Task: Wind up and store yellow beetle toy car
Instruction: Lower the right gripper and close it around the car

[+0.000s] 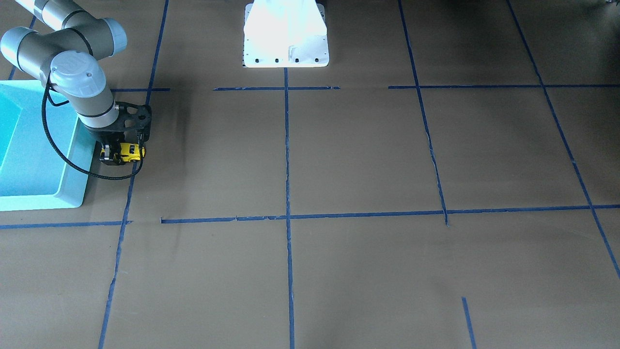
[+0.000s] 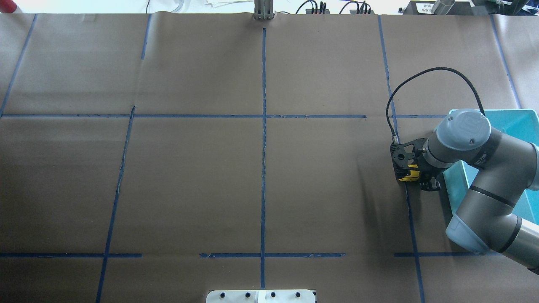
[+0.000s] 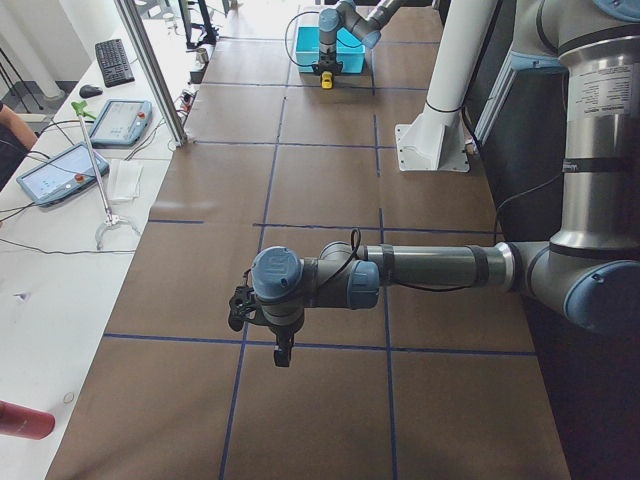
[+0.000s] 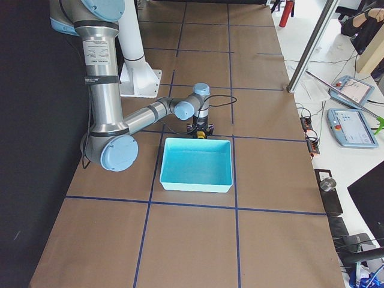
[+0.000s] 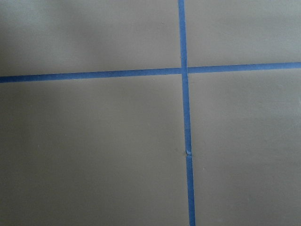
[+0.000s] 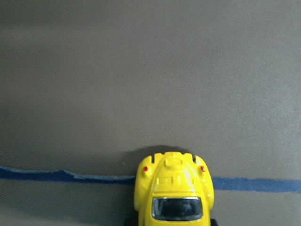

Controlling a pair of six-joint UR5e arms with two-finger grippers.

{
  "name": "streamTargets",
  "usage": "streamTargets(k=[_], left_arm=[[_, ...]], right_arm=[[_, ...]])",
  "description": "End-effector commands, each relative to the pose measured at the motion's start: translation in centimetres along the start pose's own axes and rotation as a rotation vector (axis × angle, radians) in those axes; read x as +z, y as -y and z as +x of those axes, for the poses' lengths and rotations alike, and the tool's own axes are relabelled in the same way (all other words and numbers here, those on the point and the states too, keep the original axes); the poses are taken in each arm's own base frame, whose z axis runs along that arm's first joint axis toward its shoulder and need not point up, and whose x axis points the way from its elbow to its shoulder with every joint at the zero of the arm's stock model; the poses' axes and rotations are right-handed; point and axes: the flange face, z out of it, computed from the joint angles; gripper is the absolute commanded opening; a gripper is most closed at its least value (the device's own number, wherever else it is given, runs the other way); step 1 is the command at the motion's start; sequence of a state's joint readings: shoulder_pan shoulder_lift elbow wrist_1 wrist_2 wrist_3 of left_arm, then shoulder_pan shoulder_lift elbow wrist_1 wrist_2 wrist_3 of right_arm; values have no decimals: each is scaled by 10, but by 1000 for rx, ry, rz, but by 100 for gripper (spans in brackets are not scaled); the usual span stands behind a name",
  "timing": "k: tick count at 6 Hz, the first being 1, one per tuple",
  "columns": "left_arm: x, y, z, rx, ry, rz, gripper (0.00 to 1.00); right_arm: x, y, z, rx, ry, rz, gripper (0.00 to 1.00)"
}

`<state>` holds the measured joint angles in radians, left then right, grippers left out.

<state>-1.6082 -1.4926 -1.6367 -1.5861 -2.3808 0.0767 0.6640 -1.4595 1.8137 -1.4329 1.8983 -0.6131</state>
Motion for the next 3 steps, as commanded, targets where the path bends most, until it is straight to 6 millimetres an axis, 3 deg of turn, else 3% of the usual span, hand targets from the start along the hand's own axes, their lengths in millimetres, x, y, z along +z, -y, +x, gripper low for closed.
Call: streamTargets(k=[1, 3], left_arm=[[0, 0, 0, -1, 0, 1, 100], [0, 0, 0, -1, 0, -1, 100]], right_arm=[[-20, -4, 9, 18, -20, 25, 9], [-71, -10, 9, 44, -35, 64, 11]])
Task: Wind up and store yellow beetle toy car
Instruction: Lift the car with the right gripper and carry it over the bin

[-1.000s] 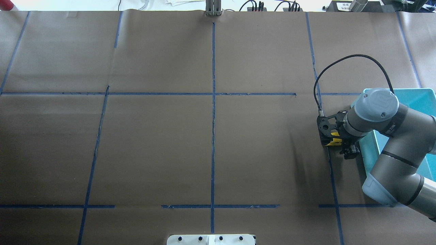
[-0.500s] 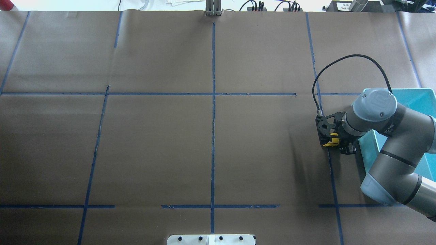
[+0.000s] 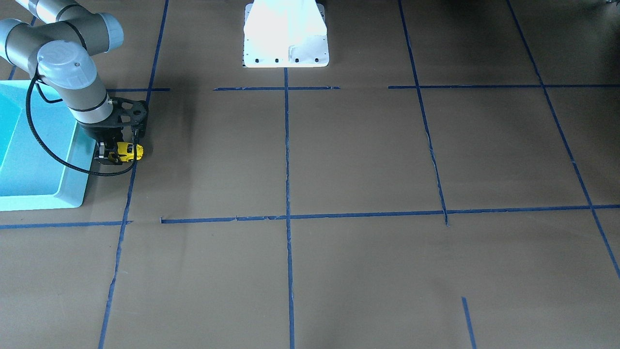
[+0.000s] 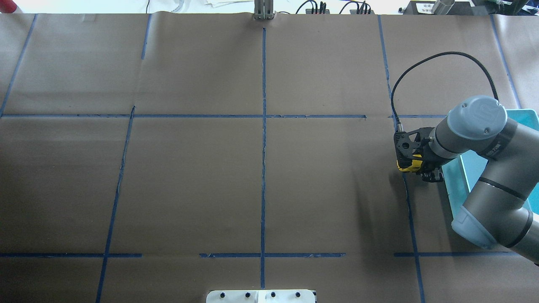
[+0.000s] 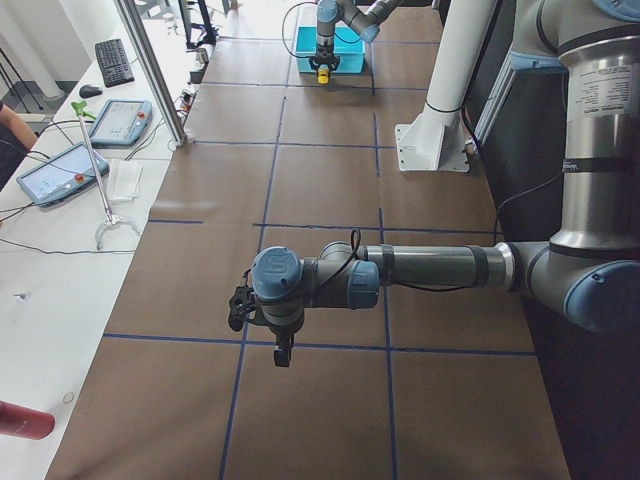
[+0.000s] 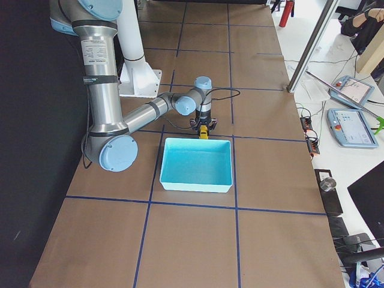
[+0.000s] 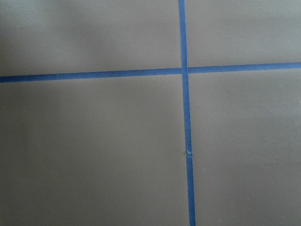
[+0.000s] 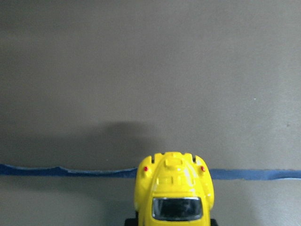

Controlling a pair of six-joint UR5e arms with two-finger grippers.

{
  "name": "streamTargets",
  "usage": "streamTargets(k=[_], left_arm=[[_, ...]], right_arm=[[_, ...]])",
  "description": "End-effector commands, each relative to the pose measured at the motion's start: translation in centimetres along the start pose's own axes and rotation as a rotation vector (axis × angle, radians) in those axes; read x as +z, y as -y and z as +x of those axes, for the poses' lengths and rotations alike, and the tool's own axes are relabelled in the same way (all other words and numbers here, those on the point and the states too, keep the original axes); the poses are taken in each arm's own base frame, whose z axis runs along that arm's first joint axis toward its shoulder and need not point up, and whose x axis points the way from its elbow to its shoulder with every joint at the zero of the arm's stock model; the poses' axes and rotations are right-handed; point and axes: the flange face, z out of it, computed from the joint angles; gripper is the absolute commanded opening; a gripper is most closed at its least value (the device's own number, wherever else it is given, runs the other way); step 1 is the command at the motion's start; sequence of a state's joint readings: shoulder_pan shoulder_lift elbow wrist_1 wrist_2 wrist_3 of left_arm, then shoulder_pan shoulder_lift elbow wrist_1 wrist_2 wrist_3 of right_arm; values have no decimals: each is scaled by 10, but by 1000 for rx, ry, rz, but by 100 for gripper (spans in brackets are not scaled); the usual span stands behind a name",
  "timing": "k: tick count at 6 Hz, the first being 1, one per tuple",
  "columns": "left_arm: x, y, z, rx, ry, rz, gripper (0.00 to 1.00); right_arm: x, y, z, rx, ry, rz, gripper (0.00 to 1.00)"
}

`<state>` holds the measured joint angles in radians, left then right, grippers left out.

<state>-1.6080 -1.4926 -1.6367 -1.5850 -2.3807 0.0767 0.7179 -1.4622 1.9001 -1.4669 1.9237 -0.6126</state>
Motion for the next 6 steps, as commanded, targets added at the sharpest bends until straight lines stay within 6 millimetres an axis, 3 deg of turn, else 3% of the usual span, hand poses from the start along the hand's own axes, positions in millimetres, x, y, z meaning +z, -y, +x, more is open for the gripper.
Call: streamTargets(k=[1, 2, 4, 5, 6], left_arm=[[0, 0, 0, 0, 0, -1, 100], [0, 0, 0, 1, 0, 1, 100], [0, 0, 0, 0, 0, -1, 100], [0, 0, 0, 1, 0, 1, 100], [0, 0, 0, 0, 0, 1, 100]], right_arm=[[-58, -7, -5, 8, 11, -12, 11], [-71, -32, -6, -32, 11, -41, 11], [-71, -112, -12, -78, 28, -105, 11], [-67, -146, -17, -58, 57, -122, 11], [-54, -166, -27, -55, 65, -130, 11]])
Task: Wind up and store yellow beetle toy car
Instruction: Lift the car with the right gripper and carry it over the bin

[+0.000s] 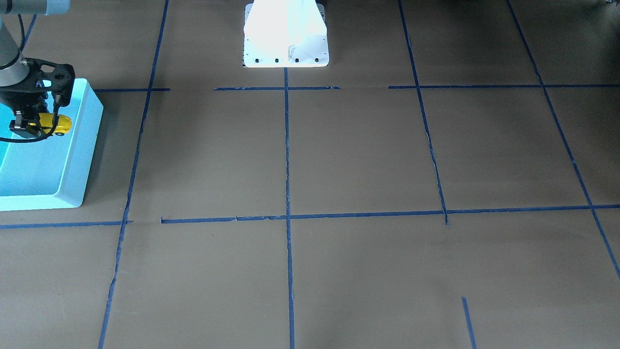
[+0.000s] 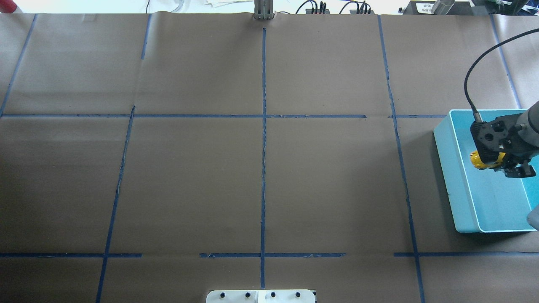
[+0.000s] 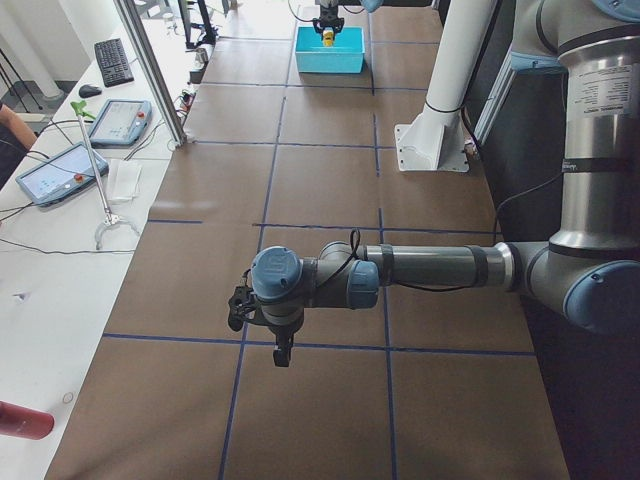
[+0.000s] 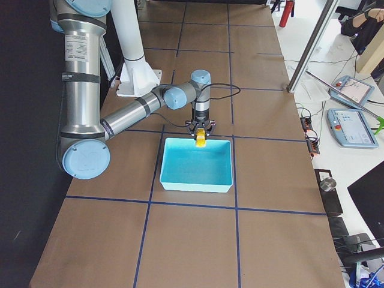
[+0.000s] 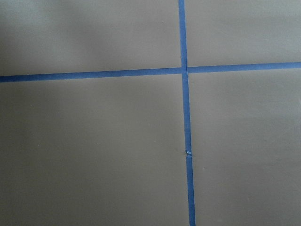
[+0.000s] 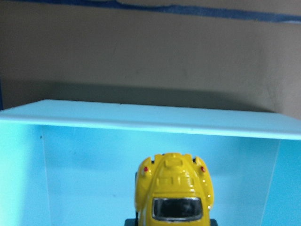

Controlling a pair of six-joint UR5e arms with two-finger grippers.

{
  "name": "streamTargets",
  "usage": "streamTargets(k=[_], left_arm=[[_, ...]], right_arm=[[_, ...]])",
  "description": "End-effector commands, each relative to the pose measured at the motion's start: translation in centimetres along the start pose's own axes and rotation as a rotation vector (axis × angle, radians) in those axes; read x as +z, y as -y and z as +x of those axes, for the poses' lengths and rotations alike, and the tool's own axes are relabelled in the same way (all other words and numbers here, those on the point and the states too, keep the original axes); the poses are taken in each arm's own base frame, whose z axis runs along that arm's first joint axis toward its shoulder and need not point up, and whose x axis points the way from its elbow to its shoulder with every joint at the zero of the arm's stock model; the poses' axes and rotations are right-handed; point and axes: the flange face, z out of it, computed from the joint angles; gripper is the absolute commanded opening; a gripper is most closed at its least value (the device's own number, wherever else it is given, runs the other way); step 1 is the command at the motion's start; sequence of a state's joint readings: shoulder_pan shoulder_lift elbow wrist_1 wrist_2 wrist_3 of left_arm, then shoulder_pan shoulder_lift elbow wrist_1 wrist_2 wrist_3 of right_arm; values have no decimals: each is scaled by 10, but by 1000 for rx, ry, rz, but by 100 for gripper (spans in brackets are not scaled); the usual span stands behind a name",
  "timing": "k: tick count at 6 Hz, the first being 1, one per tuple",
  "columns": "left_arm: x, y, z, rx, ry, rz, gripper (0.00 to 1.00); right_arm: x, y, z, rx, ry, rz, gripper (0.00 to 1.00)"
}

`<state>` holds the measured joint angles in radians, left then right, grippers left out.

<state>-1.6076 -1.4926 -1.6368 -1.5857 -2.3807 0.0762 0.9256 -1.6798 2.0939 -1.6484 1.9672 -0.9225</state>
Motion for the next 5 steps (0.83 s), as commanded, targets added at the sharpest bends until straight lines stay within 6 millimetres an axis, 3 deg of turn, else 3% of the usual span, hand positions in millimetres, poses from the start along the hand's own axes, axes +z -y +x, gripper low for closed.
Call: streamTargets(k=[1, 2, 4, 5], left_arm=[[-1, 0, 0, -1, 0, 2, 100], [-1, 0, 0, -1, 0, 2, 100], [-1, -1, 0, -2, 0, 1, 100], [-1, -1, 0, -2, 0, 1, 100]], right_arm=[[42, -44, -16, -2, -17, 16, 11], [68, -53, -14, 26, -15, 24, 11], [88, -56, -10, 102, 14, 32, 11], [102, -62, -9, 99, 7, 44, 16]])
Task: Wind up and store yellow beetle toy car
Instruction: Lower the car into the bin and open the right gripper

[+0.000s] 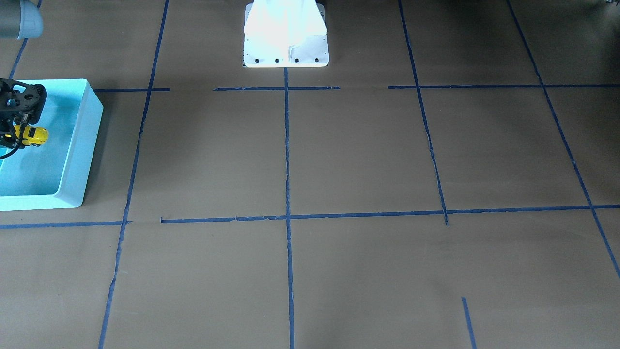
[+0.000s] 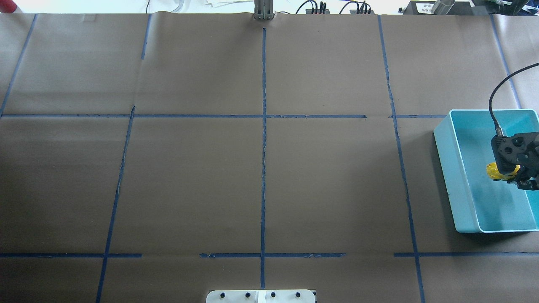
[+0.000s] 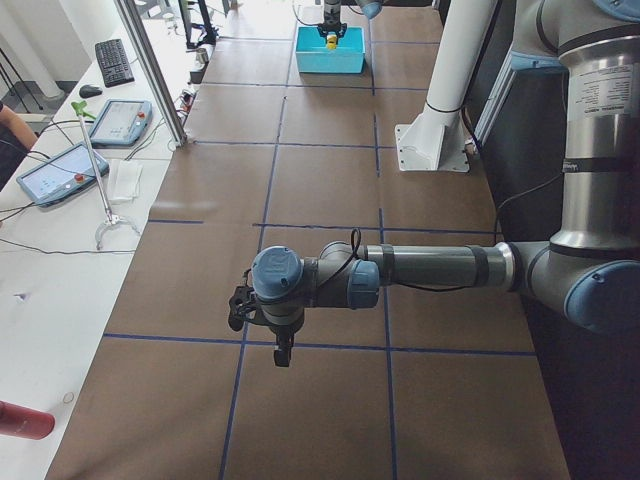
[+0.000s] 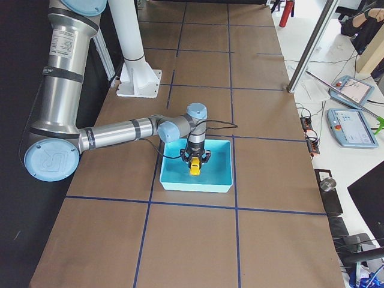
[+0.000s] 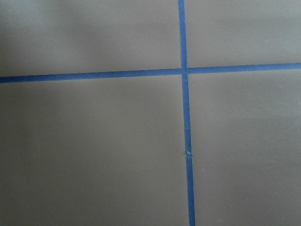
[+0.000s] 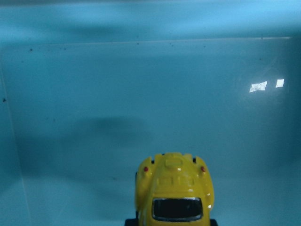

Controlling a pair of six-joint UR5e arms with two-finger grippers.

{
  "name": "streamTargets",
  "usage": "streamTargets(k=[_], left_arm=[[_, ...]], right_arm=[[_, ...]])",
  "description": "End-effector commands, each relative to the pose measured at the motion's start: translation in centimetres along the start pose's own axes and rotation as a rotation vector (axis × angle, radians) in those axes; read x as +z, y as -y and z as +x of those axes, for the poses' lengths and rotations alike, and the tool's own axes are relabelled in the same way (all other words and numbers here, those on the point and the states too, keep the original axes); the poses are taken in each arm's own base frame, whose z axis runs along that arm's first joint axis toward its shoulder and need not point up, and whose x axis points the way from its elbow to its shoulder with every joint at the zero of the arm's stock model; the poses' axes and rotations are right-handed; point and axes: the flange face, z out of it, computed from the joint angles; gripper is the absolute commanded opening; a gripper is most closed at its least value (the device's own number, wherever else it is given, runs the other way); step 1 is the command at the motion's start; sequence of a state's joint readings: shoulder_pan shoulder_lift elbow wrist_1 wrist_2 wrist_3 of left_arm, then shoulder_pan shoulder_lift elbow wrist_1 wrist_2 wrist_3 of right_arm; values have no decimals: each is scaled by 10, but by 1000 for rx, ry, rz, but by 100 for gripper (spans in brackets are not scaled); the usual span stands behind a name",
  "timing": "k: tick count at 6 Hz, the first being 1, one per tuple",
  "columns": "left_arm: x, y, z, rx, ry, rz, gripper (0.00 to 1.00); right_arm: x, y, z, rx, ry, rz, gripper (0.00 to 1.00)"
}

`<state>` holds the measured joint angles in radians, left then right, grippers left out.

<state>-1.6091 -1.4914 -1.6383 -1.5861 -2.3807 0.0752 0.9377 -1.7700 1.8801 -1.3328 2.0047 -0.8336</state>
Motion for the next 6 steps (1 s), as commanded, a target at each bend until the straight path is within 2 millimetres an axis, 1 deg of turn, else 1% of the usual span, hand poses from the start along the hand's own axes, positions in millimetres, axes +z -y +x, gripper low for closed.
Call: streamTargets(k=[1, 2, 3, 4, 5, 6], left_arm=[[0, 0, 0, 0, 0, 0, 100], [1, 0, -1, -1, 1, -1, 100], [1, 0, -1, -1, 1, -1, 100], [1, 0, -1, -3, 1, -1, 100], [0, 0, 0, -2, 2, 0, 100], [1, 0, -1, -3, 1, -1, 100]], right_arm=[[15, -5, 1, 5, 5, 19, 31], [13, 0, 0, -1, 17, 40, 59], [13, 3, -2, -3, 33, 58, 77], [12, 5, -3, -6, 47, 76, 100], [10, 9, -5, -12, 60, 99, 100], [-2, 26, 10, -19, 59, 146, 100]])
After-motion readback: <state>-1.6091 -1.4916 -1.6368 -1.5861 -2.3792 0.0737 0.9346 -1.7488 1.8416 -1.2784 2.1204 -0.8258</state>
